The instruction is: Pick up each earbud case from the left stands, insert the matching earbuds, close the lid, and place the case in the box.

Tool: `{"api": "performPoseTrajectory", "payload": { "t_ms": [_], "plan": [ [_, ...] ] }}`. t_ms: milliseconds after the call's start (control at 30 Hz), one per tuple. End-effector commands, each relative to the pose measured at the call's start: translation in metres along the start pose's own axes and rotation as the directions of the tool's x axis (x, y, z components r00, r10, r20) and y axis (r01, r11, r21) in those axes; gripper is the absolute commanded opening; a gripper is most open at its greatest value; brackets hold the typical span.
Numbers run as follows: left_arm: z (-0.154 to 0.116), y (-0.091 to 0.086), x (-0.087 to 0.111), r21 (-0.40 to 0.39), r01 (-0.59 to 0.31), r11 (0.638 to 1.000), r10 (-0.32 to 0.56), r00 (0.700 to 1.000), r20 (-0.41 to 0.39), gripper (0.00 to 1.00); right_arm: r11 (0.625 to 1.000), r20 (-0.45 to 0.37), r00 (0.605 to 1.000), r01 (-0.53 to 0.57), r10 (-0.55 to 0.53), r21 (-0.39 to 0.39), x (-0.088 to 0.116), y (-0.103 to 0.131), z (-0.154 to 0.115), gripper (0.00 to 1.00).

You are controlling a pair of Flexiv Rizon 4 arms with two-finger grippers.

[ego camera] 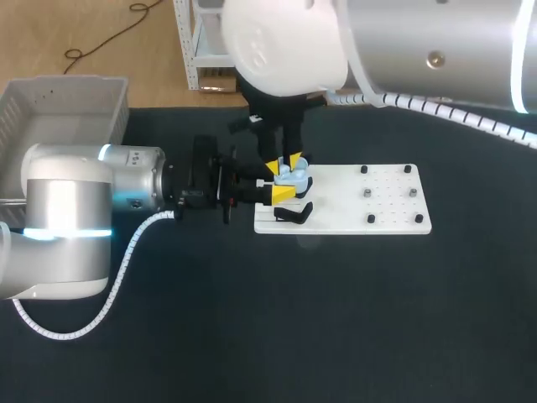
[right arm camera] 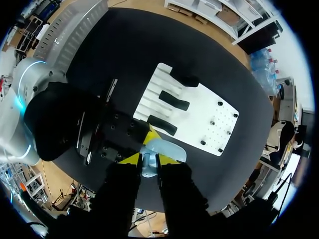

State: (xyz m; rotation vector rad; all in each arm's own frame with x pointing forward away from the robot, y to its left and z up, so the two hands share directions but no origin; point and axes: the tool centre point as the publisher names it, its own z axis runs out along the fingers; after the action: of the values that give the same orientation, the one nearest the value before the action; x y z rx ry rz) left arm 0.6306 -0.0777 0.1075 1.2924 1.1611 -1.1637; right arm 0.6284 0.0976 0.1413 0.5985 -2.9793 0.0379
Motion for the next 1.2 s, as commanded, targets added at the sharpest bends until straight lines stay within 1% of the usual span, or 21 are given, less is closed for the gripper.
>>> {"api": "performPoseTrajectory", "payload": {
  "t_ms": [33,100,167,233,267,300,333,467,567,600,633,667,767,833,867,967,1100,1200],
  "plan": [
    [0.001,-0.003,-0.001,-0.001,-0.003,1.000,0.003,1.000,0.002,0.00,1.000,-0.002,1.000,-0.001,0.001,0.002,-0.004,-0.001,0.002,0.00],
    [0.001,-0.003,-0.001,-0.001,-0.003,1.000,0.003,1.000,0.002,0.00,1.000,-0.002,1.000,-0.001,0.001,0.003,-0.005,-0.001,0.002,0.00],
    [0.001,-0.003,-0.001,-0.001,-0.003,1.000,0.003,1.000,0.002,0.00,1.000,-0.002,1.000,0.000,0.000,0.002,-0.005,-0.001,0.002,0.22],
    [0.001,-0.003,-0.001,-0.001,-0.003,1.000,0.003,1.000,0.002,0.00,1.000,0.000,1.000,0.002,-0.002,0.001,-0.004,0.000,0.000,0.34],
    [0.001,-0.003,-0.001,-0.001,-0.003,1.000,0.003,1.000,0.002,0.00,1.000,0.001,1.000,0.002,-0.002,0.001,-0.003,0.000,-0.001,0.37],
    [0.001,-0.003,-0.001,-0.001,-0.003,1.000,0.003,1.000,0.002,0.00,1.000,0.001,1.000,0.003,-0.003,0.000,-0.002,0.000,-0.001,0.42],
    [0.001,-0.003,-0.001,-0.001,-0.003,1.000,0.003,1.000,0.002,0.00,1.000,0.003,1.000,0.003,-0.003,0.001,-0.002,0.001,-0.002,0.45],
    [0.001,-0.003,-0.001,-0.001,-0.003,1.000,0.003,1.000,0.002,0.00,1.000,0.009,1.000,0.002,-0.002,0.003,0.004,0.002,-0.008,0.47],
    [0.001,-0.003,-0.001,-0.001,-0.003,1.000,0.003,1.000,0.002,0.00,1.000,0.027,1.000,-0.008,0.008,-0.005,0.013,0.001,-0.016,0.49],
    [0.001,-0.003,-0.001,-0.001,-0.003,1.000,0.003,1.000,0.002,0.00,1.000,0.036,0.999,-0.018,0.018,-0.011,0.015,-0.001,-0.019,0.53],
    [0.001,-0.003,-0.001,-0.001,-0.003,1.000,0.003,1.000,0.002,0.00,0.999,0.046,0.999,-0.028,0.029,-0.015,0.017,-0.004,-0.022,0.57],
    [0.001,-0.003,-0.001,-0.001,-0.003,1.000,0.003,1.000,0.002,0.00,0.999,0.055,0.998,-0.041,0.042,-0.017,0.017,-0.008,-0.025,0.64],
    [0.001,-0.003,-0.001,-0.001,-0.003,1.000,0.003,1.000,0.002,0.00,0.994,0.084,0.991,-0.106,0.108,-0.029,0.016,-0.024,-0.031,0.80],
    [0.001,-0.003,-0.001,-0.001,-0.003,1.000,0.003,1.000,0.002,0.00,0.987,0.112,0.981,-0.154,0.157,-0.035,0.013,-0.035,-0.033,0.98],
    [0.001,-0.003,-0.001,-0.001,-0.003,1.000,0.003,1.000,0.002,0.00,0.981,0.125,0.973,-0.191,0.195,-0.042,0.010,-0.042,-0.033,1.00],
    [0.001,-0.003,-0.001,-0.001,-0.003,1.000,0.003,1.000,0.002,0.00,0.966,0.160,0.953,-0.251,0.257,-0.056,0.003,-0.054,-0.029,1.00],
    [0.001,-0.003,-0.001,-0.001,-0.003,1.000,0.003,1.000,0.002,0.00,0.954,0.195,0.933,-0.297,0.301,-0.051,-0.002,-0.062,-0.023,1.00],
    [0.001,-0.003,-0.001,-0.001,-0.003,1.000,0.003,1.000,0.002,0.00,0.948,0.206,0.926,-0.313,0.317,-0.052,-0.005,-0.067,-0.018,1.00]
  ]
}}
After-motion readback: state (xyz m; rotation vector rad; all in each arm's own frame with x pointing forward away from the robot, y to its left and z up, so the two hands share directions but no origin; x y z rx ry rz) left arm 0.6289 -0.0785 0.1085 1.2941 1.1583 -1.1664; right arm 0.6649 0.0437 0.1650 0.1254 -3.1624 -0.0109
